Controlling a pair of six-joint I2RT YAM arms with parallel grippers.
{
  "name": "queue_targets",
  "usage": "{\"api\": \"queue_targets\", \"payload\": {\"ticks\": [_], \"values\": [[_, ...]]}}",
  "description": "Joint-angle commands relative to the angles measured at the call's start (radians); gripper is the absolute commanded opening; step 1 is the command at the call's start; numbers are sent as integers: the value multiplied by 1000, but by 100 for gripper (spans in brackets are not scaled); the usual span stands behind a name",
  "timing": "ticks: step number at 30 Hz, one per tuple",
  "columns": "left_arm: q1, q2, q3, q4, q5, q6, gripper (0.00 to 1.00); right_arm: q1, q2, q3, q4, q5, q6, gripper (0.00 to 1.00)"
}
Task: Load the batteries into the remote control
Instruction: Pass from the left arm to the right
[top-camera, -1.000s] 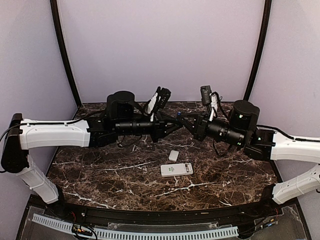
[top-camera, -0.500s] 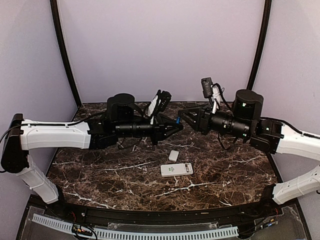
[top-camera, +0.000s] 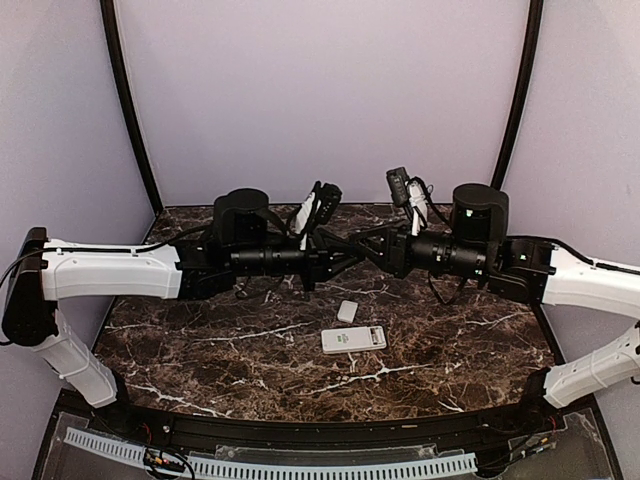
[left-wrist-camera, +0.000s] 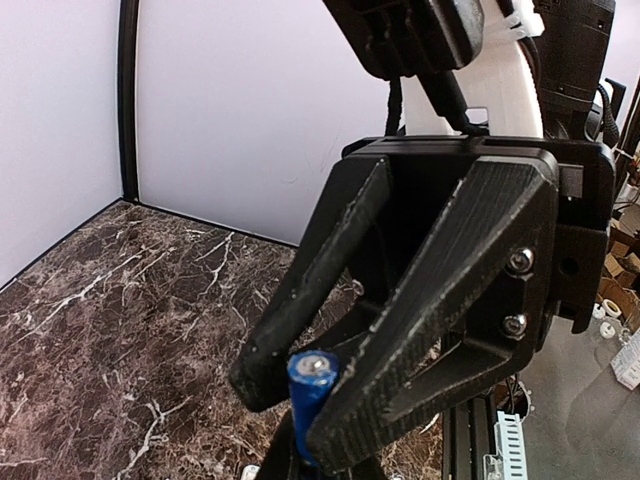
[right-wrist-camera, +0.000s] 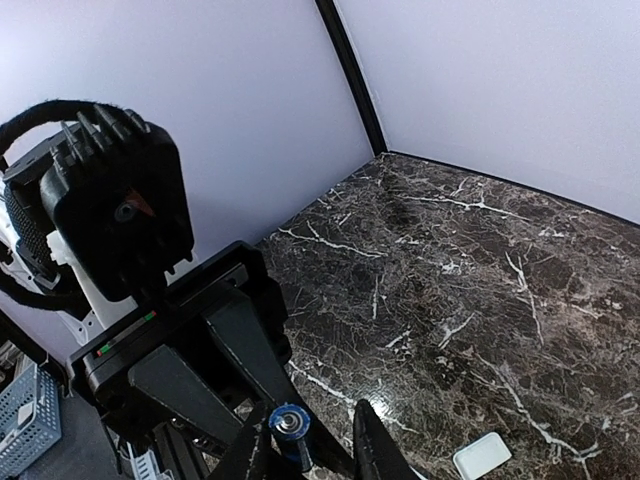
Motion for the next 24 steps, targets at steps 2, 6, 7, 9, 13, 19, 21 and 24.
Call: {"api": "queue_targets", "payload": {"ticks": [2, 6, 7, 9, 13, 19, 21, 24], "values": [[-6, -27, -21, 28, 20, 1, 0, -6, -15, 39, 6, 0, -5, 26], [-6, -28, -25, 31, 20, 0, 0, -5, -10, 42, 4, 0, -7, 23], [-6, -29, -26, 32, 20, -1, 0, -5, -10, 41, 8, -2, -5, 23], [-6, -30, -27, 32, 18, 0, 0, -5, -6, 44, 10, -8, -4, 22], [-5, -32, -26, 34, 17, 3, 0, -5, 8, 48, 0, -20, -2, 14], [-6, -36, -30, 38, 15, 6, 0, -6, 18, 54, -15, -38, 2, 8], [-5, -37, -32, 39, 13, 7, 0, -6, 21, 54, -23, -46, 0, 9], [-6, -37, -33, 42, 12, 7, 0, -5, 27, 58, -35, -48, 1, 8]]}}
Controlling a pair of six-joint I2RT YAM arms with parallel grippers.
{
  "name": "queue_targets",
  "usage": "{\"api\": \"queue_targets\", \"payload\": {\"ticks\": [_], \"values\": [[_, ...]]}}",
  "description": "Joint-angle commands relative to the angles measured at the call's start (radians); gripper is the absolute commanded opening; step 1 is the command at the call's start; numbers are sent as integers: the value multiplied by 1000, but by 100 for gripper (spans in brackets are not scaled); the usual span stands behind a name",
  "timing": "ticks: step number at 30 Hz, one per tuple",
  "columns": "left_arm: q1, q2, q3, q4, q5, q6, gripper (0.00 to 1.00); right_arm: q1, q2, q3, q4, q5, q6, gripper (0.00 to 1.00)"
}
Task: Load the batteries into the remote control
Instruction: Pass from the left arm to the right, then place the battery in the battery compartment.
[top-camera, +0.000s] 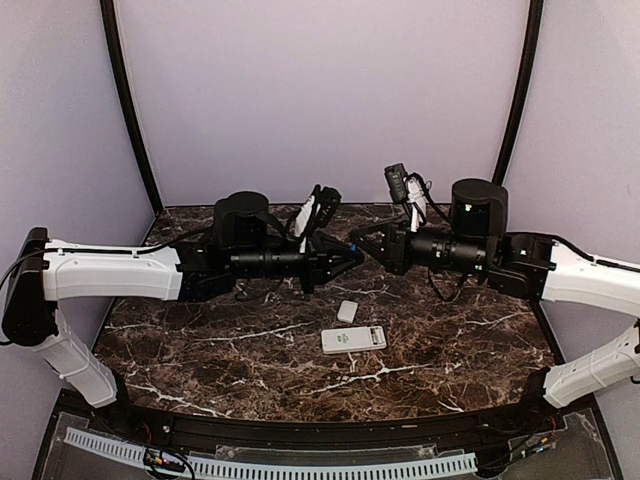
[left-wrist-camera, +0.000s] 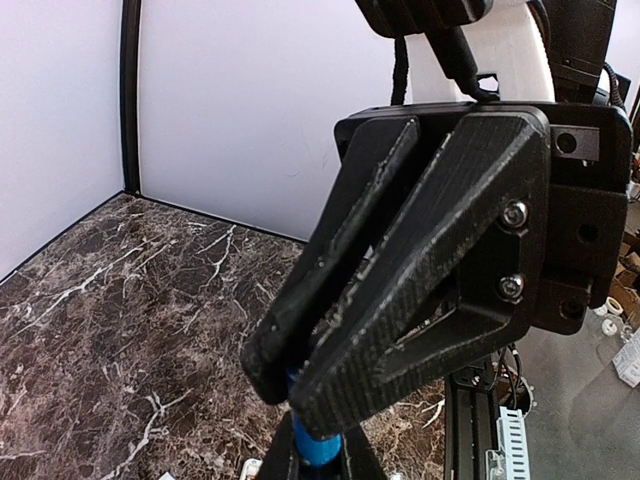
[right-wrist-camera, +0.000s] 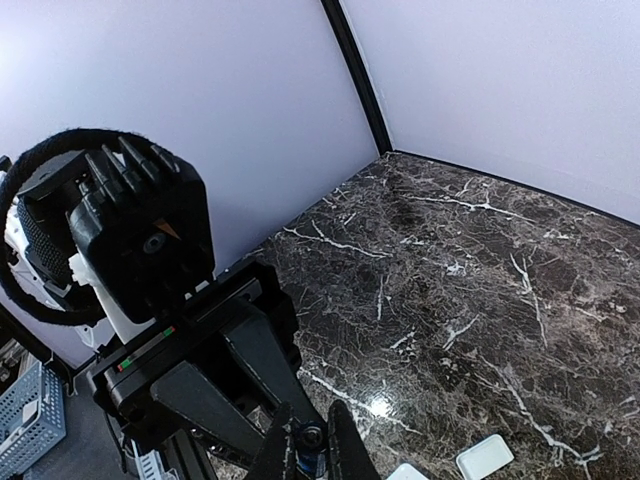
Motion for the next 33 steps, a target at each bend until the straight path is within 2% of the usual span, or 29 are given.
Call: {"api": "queue_targets", "payload": {"ticks": [1, 3, 7, 8, 9, 10, 11, 12, 14, 16, 20, 24, 26, 33], "values": [[-6, -37, -17, 35, 13, 7, 0, -4, 20, 30, -15, -22, -2, 5], [-6, -37, -19, 35, 13, 6, 0, -5, 21, 31, -15, -25, 1, 0], [-7, -37, -21, 32, 12, 9, 0, -7, 21, 35, -20, -30, -2, 0], [-7, -37, -21, 29, 11, 13, 6, -8, 23, 37, -25, -30, -2, 0], [-7, -34, -20, 20, 6, 16, 16, -10, 23, 40, -33, -28, -2, 0], [-7, -33, -21, 14, 1, 17, 40, -12, 23, 43, -42, -22, -3, 0], [-7, -31, -21, -7, -8, 27, 51, -16, 23, 48, -66, -12, -6, 0], [-6, -31, -21, -21, -13, 35, 70, -22, 24, 53, -93, 5, -9, 0], [-6, -34, -29, -74, -39, 66, 87, -38, 25, 62, -142, 29, -14, 0], [-6, -44, -54, -134, -86, 118, 93, -64, 24, 53, -176, 49, -17, 0], [-6, -29, -105, -279, -246, 263, 96, -118, 45, -11, -194, 75, -14, 0], [-6, 67, -84, -448, -344, 390, 97, -158, 153, -55, -192, 83, -6, 0], [-7, 149, -70, -520, -348, 428, 97, -166, 212, -65, -183, 73, -4, 0], [20, 283, -63, -498, -197, 446, 99, -184, 339, -114, -117, -2, -12, 0]]}}
